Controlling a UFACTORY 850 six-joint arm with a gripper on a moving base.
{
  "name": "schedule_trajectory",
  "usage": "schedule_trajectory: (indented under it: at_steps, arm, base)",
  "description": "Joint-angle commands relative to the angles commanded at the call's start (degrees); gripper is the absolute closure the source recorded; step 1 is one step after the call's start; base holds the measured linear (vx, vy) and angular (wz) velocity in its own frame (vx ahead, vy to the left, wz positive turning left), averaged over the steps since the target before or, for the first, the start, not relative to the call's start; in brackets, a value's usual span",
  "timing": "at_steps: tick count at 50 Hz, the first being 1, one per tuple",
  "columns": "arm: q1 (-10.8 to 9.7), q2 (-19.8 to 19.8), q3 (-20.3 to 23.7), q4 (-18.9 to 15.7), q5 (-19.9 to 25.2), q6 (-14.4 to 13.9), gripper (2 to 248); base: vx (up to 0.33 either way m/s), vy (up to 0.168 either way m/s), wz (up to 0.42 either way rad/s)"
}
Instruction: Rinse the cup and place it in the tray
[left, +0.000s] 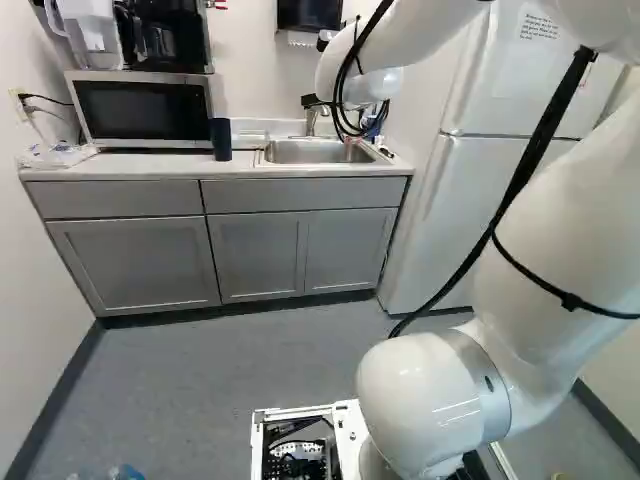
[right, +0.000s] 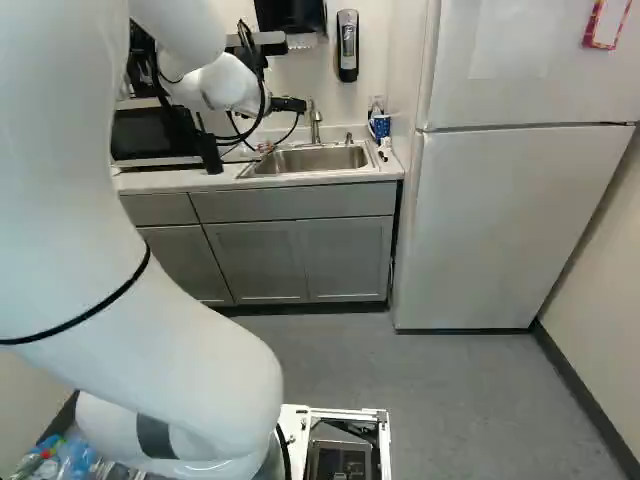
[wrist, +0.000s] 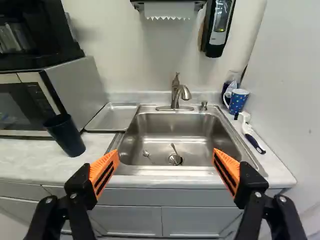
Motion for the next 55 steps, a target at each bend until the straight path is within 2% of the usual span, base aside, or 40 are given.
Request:
schedule_trajectory:
  at_steps: [11,55]
  arm:
    - [0.16,-0.18,-1.48,0.0,0.0,0.0,3]
    - [0.16,-0.18,-1.48,0.0,0.0,0.0,3]
  base:
    - [0.0,0.0,0.0]
    - [0.025,-0.006,0.025]
